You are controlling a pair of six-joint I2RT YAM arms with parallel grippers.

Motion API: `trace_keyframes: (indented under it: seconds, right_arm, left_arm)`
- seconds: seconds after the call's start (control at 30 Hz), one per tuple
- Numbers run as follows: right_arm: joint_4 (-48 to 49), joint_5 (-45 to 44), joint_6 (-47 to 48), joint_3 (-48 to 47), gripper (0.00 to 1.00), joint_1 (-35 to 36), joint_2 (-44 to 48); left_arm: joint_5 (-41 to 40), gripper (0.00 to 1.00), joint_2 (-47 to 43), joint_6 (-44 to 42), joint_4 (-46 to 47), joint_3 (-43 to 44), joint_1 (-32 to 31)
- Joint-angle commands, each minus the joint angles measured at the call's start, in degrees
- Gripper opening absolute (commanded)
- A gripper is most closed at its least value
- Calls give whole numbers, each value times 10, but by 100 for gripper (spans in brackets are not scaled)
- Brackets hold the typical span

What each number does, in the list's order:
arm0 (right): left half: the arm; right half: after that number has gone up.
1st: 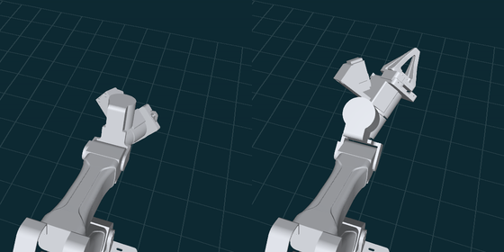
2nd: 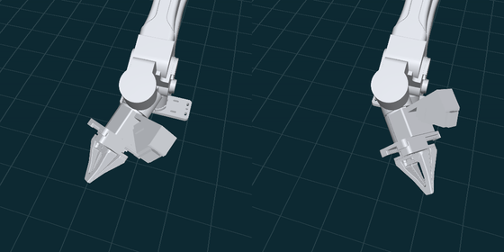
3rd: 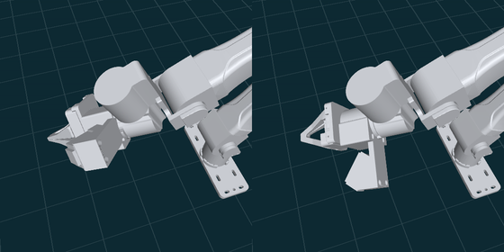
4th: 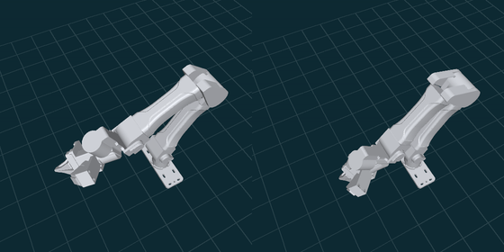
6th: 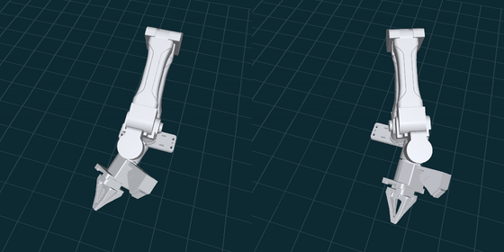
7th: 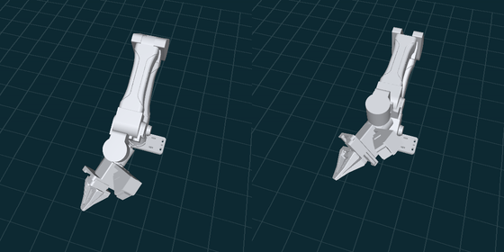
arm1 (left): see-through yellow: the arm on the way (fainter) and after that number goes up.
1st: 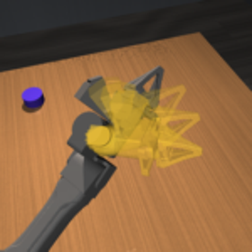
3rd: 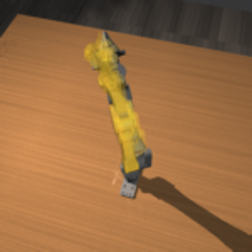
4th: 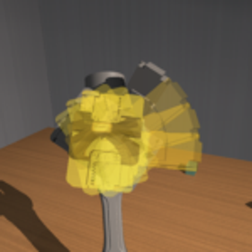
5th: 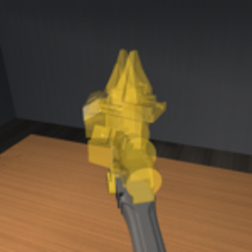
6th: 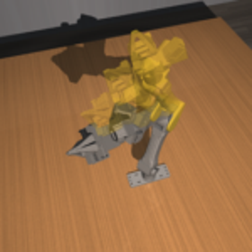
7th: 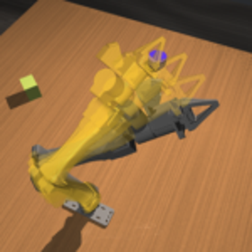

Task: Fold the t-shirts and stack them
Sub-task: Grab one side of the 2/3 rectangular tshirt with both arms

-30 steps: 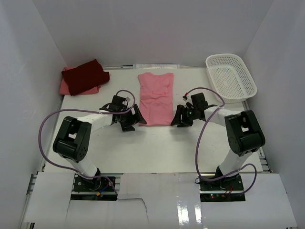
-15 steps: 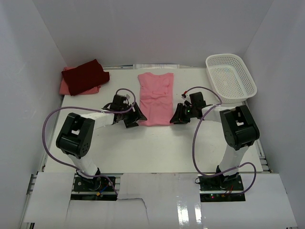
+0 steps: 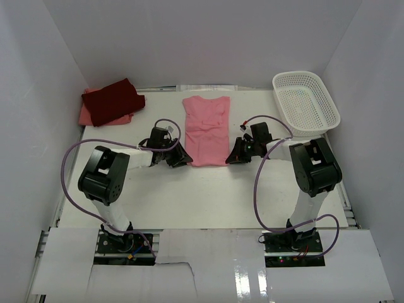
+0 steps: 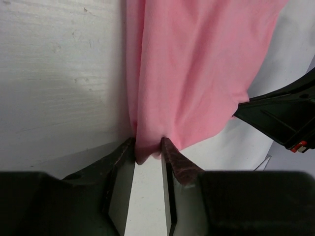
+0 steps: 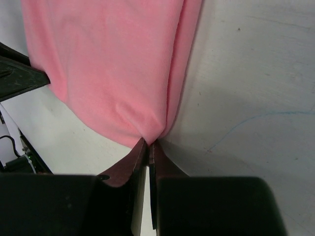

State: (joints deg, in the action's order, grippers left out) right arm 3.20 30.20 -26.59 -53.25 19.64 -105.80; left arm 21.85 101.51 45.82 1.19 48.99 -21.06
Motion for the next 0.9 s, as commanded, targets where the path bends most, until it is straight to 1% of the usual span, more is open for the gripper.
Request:
trace_keyframes:
  seconds: [0.0,0.03,0.07,0.17,0.2,0.23,0.27,0.3,0.37,0.43,0.47,0.53,0.57,0.63,0.67,0.7,0.73,0.77,0.87]
  right_arm:
    - [-13,-21,14,5,8,3,-4]
    - [-14,-22,15,5,8,3,-2]
    - [-17,-22,17,4,8,3,-2]
    - [-25,-18,25,7,8,3,1]
    - [-29,-17,29,11,8,3,6]
    - [-31,-17,36,16,8,3,10]
    - [-31,-17,40,23,8,4,17]
    - [-49,-18,44,40,8,5,33]
    - [-56,-17,57,65,8,9,53]
    - [-69,-16,63,110,8,14,92]
    - [-72,-12,63,128,8,19,106]
    - [-79,-10,59,183,8,27,158]
    - [-81,-7,51,202,8,35,197]
    - [-98,-6,43,250,8,44,238]
    - [-107,-9,35,263,8,50,258]
    - [-115,-11,31,274,8,51,302]
    - [-141,-12,29,289,8,51,323]
    - [-155,-15,27,292,8,51,364]
    - [-216,1,28,280,8,53,411]
  left_arm:
    - [-56,39,54,-28,-71,-22,-2]
    - [-55,31,59,-32,-71,-21,-2]
    - [-54,28,61,-35,-71,-21,-2]
    - [-44,24,67,-51,-73,-14,-2]
    - [-29,22,68,-57,-78,-14,-2]
    - [-20,16,63,-62,-80,-17,-2]
    - [-10,3,60,-74,-82,-21,-2]
    - [5,0,55,-81,-102,-24,-5]
    - [15,0,32,-96,-122,-41,-13]
    - [26,0,6,-94,-143,-64,-35]
    - [26,0,-24,-89,-148,-91,-44]
    - [25,0,-60,-66,-158,-122,-70]
    - [28,0,-93,-58,-159,-153,-88]
    - [36,0,-125,-28,-164,-177,-107]
    - [39,0,-140,-17,-165,-197,-131]
    - [41,0,-167,-4,-167,-205,-140]
    - [47,0,-179,17,-170,-212,-151]
    - [50,0,-191,29,-173,-221,-171]
    - [36,0,-237,54,-198,-217,-187]
